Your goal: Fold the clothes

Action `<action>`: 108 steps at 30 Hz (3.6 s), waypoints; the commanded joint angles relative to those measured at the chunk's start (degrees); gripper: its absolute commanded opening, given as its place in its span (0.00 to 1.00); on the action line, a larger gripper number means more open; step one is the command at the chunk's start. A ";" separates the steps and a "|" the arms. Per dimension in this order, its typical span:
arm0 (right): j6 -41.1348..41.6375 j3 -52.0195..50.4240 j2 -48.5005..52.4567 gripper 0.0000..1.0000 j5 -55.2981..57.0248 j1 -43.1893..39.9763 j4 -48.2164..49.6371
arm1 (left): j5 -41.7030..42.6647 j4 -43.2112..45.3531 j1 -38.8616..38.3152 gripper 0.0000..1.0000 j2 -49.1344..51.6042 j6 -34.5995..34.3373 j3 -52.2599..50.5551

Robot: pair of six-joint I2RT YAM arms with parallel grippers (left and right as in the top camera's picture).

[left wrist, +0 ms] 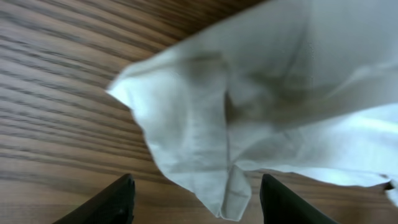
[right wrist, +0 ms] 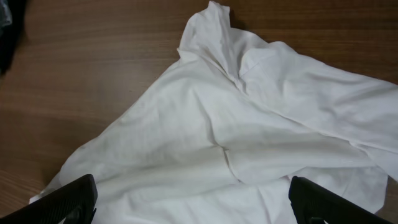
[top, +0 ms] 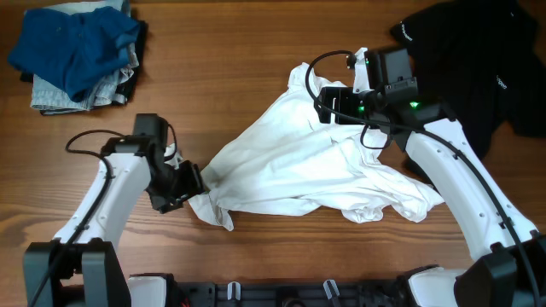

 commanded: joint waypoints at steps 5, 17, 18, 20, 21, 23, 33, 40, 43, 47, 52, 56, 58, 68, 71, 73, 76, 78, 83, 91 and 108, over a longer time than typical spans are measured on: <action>0.02 0.35 1.27 1.00 1.20 -0.17 0.31 | -6.10 -0.02 -9.90 0.64 0.17 -9.68 -0.52; 0.02 0.35 1.27 0.99 1.20 -0.17 0.63 | -6.05 3.65 -9.90 0.54 0.17 -13.29 -6.91; 0.02 0.35 1.27 0.99 1.20 -0.17 0.70 | -6.08 4.17 -9.90 0.54 0.17 -13.27 -6.91; 0.04 0.35 1.27 0.99 1.20 -0.17 0.66 | -6.08 5.86 -9.90 0.54 0.17 -13.27 -6.91; 0.04 0.35 1.27 0.99 1.20 -0.17 0.66 | -6.10 6.10 -9.90 0.52 0.17 -13.27 -6.91; 0.02 0.35 1.27 0.99 1.20 -0.17 0.68 | -6.10 6.64 -9.90 0.40 0.17 -13.27 -6.91; 0.02 0.35 1.27 0.99 1.20 -0.17 0.74 | -6.10 8.44 -9.90 0.29 0.48 -13.31 -8.83; 0.09 0.37 1.25 0.99 0.90 -0.17 1.40 | -6.49 13.09 -9.29 0.04 0.35 -13.68 -8.63; 0.13 0.37 1.25 0.93 -2.56 -0.17 1.55 | -7.50 13.22 -7.56 0.04 -0.35 -12.92 -2.45; 0.11 0.37 1.25 0.88 -5.14 -0.17 -0.31 | -9.53 13.09 -5.75 0.04 -1.75 -9.99 10.08; 0.02 0.37 1.25 0.87 -5.11 -0.17 -4.92 | -14.32 13.16 -4.35 0.04 -2.12 -9.53 26.34; 0.09 -0.68 1.27 0.87 -5.14 -0.13 -6.78 | -15.78 13.42 -3.65 0.04 -2.40 -8.48 34.25; 0.11 -2.54 1.27 0.87 -5.16 -0.11 -6.62 | -15.76 13.81 -3.65 0.04 -2.82 -8.50 35.06; -1.44 -15.87 1.27 0.80 -10.08 5.07 -4.24 | -15.76 14.84 -3.65 0.04 -3.19 -8.48 35.06; -1.16 -18.97 1.27 0.76 -10.73 6.86 -1.53 | -15.76 14.84 -3.65 0.04 -3.45 -8.39 35.06; 0.07 -20.28 1.27 0.74 -10.73 7.58 0.20 | -16.15 14.84 -3.61 0.04 -4.00 -6.95 35.06; 0.20 -21.66 1.27 0.66 -10.73 8.13 1.86 | -17.25 14.82 -3.61 0.04 -5.27 -6.95 35.06; 0.00 -21.81 1.27 0.59 -10.73 8.46 2.56 | -17.90 14.86 -3.61 0.04 -6.21 -6.95 35.06; 0.02 -21.88 1.27 0.51 -10.67 9.29 4.02 | -18.95 14.84 -3.61 0.04 -7.45 -6.73 35.06; 1.49 -26.36 1.38 0.63 -10.49 9.27 11.26 | -18.95 15.47 -3.61 0.04 -8.46 -6.73 35.06; -12.11 0.44 -1.09 0.04 -13.55 -10.40 -3.15 | -21.94 14.97 1.27 0.04 -20.00 -3.98 35.06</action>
